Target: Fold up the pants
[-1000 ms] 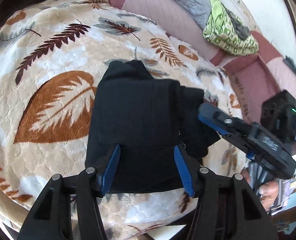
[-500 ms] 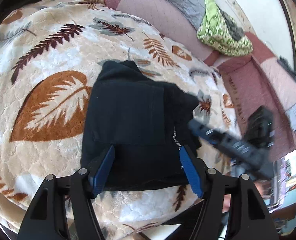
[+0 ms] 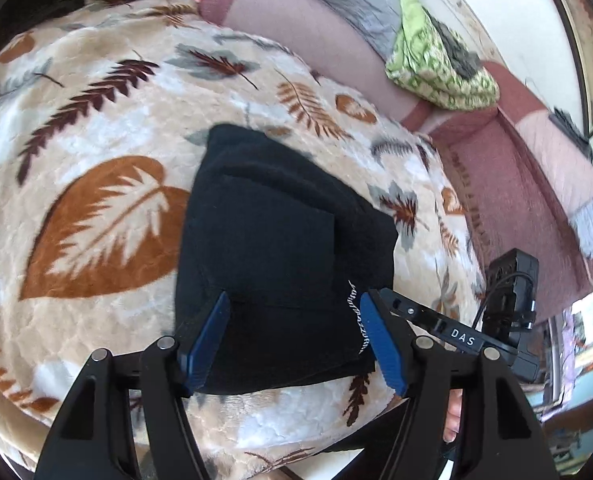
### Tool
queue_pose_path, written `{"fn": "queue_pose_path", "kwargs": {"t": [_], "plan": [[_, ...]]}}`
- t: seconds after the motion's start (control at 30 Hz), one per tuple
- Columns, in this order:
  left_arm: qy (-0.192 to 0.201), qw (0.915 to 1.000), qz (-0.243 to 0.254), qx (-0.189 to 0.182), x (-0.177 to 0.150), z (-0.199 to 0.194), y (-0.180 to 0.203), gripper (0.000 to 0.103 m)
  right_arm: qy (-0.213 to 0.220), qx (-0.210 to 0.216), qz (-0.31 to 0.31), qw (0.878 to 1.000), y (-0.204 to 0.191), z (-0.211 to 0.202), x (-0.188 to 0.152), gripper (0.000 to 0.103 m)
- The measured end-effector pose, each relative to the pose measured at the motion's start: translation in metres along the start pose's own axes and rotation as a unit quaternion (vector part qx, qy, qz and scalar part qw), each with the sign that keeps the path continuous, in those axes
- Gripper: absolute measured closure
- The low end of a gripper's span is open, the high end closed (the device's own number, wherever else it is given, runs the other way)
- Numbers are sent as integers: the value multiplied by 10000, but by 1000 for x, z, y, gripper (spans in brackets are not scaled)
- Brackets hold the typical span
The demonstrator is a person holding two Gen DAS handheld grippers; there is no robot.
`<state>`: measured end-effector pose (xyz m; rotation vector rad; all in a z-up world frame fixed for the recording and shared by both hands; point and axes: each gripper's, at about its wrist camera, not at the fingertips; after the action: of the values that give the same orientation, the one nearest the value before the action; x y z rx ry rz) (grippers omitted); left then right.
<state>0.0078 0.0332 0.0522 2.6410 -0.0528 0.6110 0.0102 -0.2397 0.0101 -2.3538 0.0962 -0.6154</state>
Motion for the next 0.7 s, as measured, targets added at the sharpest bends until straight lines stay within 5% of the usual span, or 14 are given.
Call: {"fn": "queue_pose_path", "kwargs": {"t": [0.3, 0.47, 0.6, 0.7], "plan": [[99, 9995, 235, 189, -15, 20, -3, 31, -84, -100, -8, 9999, 5, 7, -1, 96], [367, 9960, 682, 453, -26, 22, 10, 24, 25, -286, 32, 9996, -2, -17, 3, 83], [546, 9923, 960, 566, -31, 25, 19, 14, 277, -68, -384, 9989, -32, -33, 33, 83], [682, 9905, 1033, 594, -35, 25, 20, 14, 61, 300, -585, 9978, -54, -12, 61, 83]]}}
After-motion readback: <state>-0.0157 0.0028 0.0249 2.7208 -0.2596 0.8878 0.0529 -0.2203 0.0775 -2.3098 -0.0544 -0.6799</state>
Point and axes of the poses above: each gripper's, at about its wrist camera, not at the fingertips, and z roughly the way its jaws point, y to its right, x to its top, and after that the axes turned 9 degrees about x, right-handed
